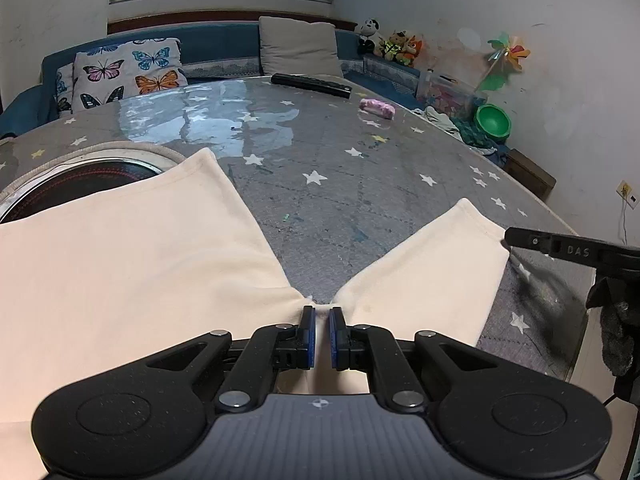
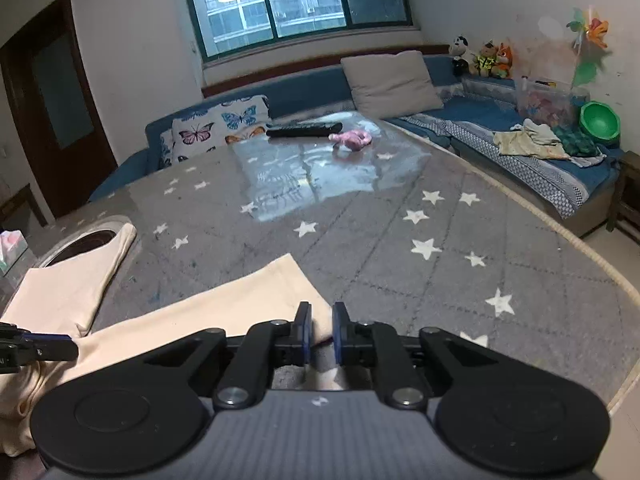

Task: Fold clothes

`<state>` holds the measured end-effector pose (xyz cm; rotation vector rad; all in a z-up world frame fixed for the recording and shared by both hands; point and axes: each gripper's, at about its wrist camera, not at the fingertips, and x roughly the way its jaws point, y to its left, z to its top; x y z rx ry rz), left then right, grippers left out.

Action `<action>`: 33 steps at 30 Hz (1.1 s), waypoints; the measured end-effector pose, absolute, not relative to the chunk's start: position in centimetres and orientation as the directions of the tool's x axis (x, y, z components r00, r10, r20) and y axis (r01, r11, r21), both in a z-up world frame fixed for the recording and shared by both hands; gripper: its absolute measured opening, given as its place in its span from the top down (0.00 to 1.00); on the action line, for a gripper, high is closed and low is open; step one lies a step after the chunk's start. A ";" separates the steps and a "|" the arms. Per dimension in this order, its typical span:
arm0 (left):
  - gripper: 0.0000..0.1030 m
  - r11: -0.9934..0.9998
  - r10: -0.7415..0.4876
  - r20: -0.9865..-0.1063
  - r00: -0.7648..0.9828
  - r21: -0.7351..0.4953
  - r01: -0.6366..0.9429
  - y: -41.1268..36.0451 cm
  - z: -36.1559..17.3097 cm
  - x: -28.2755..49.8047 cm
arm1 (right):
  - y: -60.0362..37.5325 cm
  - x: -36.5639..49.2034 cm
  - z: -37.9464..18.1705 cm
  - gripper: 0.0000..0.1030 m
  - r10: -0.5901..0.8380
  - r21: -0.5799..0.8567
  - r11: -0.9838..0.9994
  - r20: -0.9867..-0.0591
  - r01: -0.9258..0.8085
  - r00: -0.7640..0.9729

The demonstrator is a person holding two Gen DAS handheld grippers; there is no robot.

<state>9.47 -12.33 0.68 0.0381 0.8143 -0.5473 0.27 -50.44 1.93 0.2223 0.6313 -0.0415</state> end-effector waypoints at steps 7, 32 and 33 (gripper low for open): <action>0.92 0.860 -0.448 -0.698 0.559 -0.166 0.482 -12.5 0.6 9.4 | -50.4 0.7 1.2 0.79 0.022 0.192 0.974 -0.605 0.120 0.796; 0.82 0.896 -0.402 -0.618 0.676 -0.113 0.429 -4.1 3.0 5.6 | -44.8 -1.7 13.3 0.96 0.203 0.188 0.974 -0.462 -0.128 0.863; 0.82 0.905 -0.386 -0.613 0.689 -0.108 0.411 -2.9 3.1 5.2 | -43.6 -1.6 14.3 0.96 0.229 0.180 0.970 -0.451 -0.164 0.863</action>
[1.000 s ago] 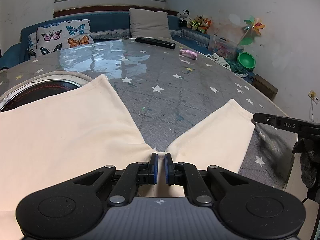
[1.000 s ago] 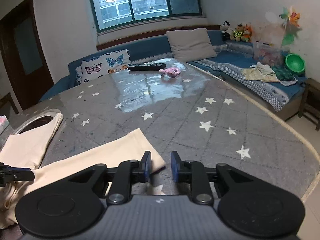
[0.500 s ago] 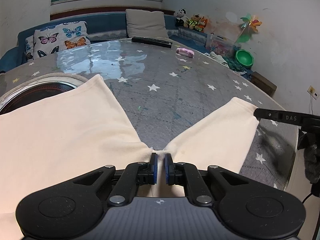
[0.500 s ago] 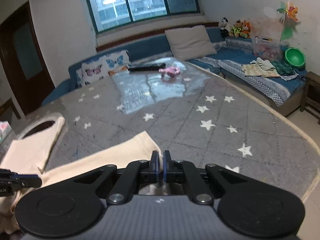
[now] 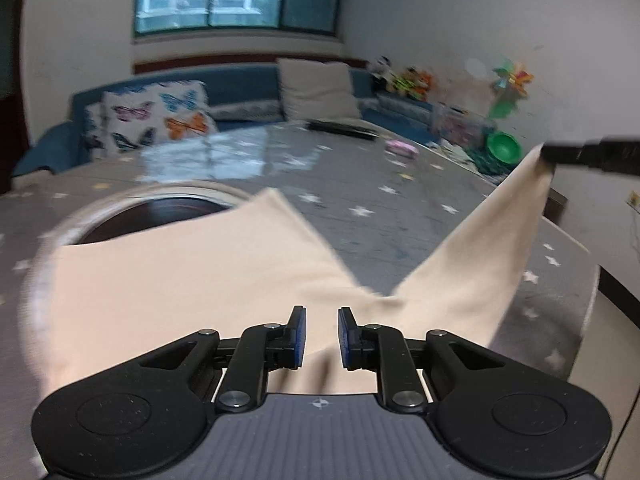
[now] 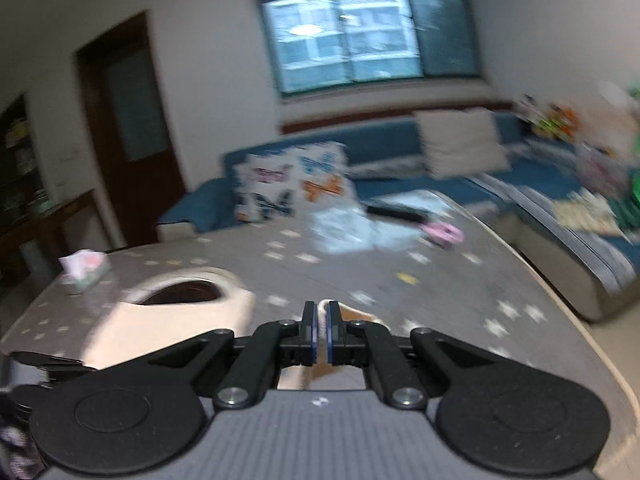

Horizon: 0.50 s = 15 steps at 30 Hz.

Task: Fold clothes

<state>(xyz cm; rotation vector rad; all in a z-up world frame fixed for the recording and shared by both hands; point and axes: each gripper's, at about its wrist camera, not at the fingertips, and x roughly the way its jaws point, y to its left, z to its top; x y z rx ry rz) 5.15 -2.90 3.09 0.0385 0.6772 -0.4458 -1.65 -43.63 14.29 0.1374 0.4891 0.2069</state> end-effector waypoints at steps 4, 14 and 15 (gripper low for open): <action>0.81 0.937 -0.323 -0.594 0.737 -0.094 0.336 1.7 3.3 3.6 | -38.0 -1.6 17.4 0.96 0.349 0.142 0.937 -0.420 -0.319 0.837; 0.78 0.983 -0.180 -0.585 0.790 -0.139 0.122 10.7 2.4 -1.5 | -22.3 -0.7 17.2 0.97 0.569 0.053 0.774 -0.495 -0.631 0.657; 0.78 0.984 -0.170 -0.586 0.793 -0.144 0.105 11.3 2.2 -1.9 | -20.9 -0.6 16.5 0.97 0.579 0.053 0.758 -0.514 -0.650 0.633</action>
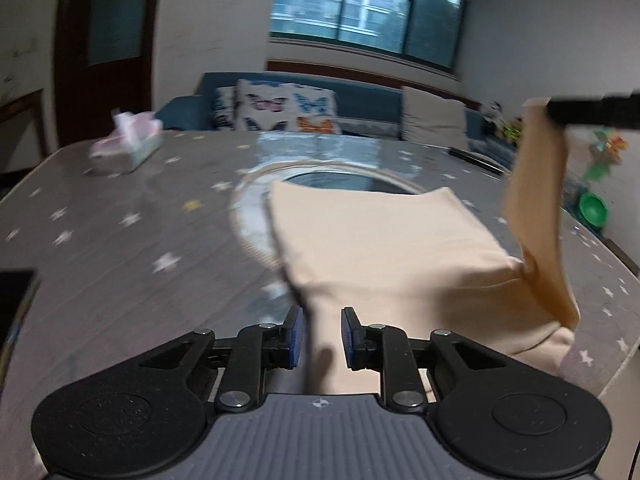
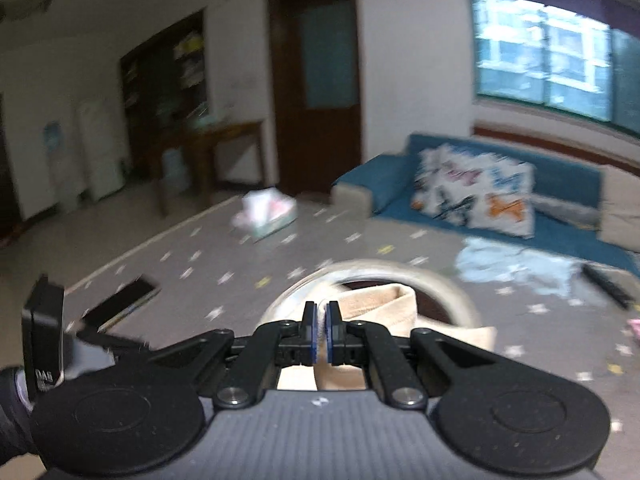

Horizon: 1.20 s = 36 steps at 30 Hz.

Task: Fold clothes

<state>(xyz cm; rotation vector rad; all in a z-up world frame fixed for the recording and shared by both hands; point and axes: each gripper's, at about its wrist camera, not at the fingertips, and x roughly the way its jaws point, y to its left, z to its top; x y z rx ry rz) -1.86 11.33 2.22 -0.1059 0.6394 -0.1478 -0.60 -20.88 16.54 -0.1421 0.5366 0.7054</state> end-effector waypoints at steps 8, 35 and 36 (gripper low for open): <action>0.74 0.985 -0.143 -0.581 0.801 -0.160 0.060 13.0 2.0 -3.0 | -16.2 -1.1 12.1 0.90 0.624 0.092 0.664 -0.614 -0.742 0.483; 0.93 0.958 -0.267 -0.621 0.737 -0.089 0.272 7.0 2.6 0.4 | -30.1 0.0 5.8 0.90 0.387 0.015 0.816 -0.757 -0.577 0.527; 0.93 0.957 -0.272 -0.618 0.738 -0.089 0.277 6.8 2.7 0.7 | -29.9 0.4 5.9 0.90 0.393 0.014 0.817 -0.745 -0.576 0.539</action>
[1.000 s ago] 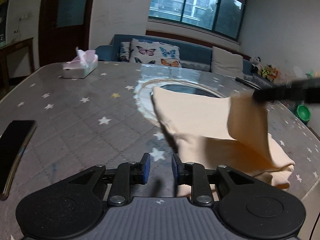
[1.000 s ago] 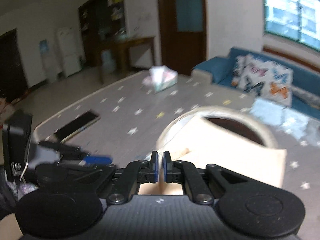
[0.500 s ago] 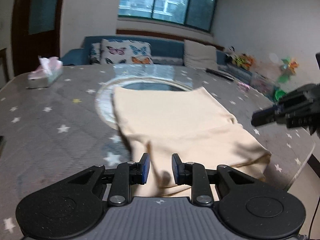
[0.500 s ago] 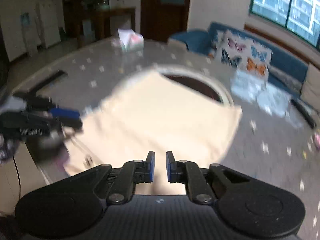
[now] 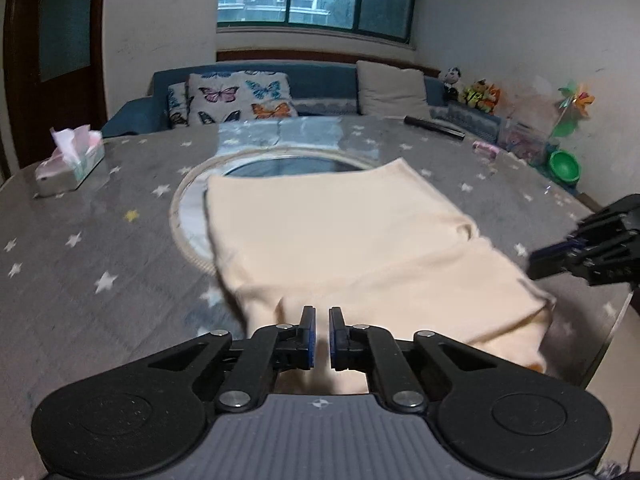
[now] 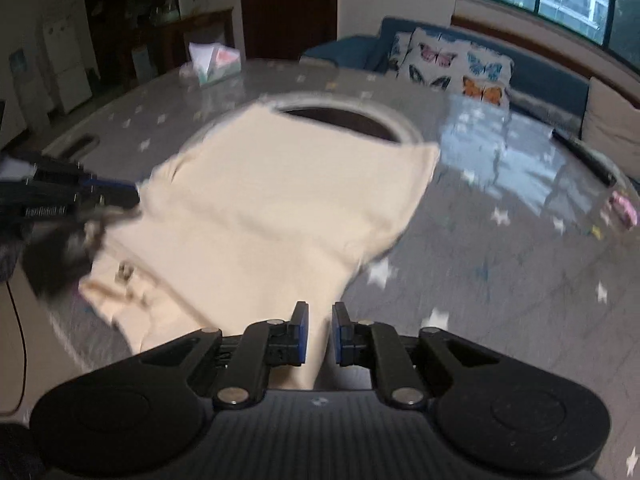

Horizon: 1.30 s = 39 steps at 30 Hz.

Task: Fold clothes

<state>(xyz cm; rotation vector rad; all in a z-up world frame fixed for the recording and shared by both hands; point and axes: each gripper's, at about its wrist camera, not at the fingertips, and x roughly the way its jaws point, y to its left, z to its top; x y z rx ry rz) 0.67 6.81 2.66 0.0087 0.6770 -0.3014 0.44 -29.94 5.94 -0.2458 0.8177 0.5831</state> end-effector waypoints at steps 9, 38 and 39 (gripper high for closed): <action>0.93 0.960 -0.244 -0.652 0.718 -0.057 0.275 6.1 0.9 3.3 | -27.5 4.2 4.2 0.90 0.414 0.025 0.812 -0.729 -0.584 0.545; 0.92 0.953 -0.217 -0.616 0.757 0.033 0.300 7.4 1.4 2.2 | -24.6 2.6 4.9 0.83 0.479 0.013 0.740 -0.713 -0.672 0.513; 0.93 0.954 -0.217 -0.605 0.767 0.037 0.298 7.4 1.7 2.1 | -24.7 2.6 4.9 0.83 0.478 0.015 0.743 -0.713 -0.670 0.514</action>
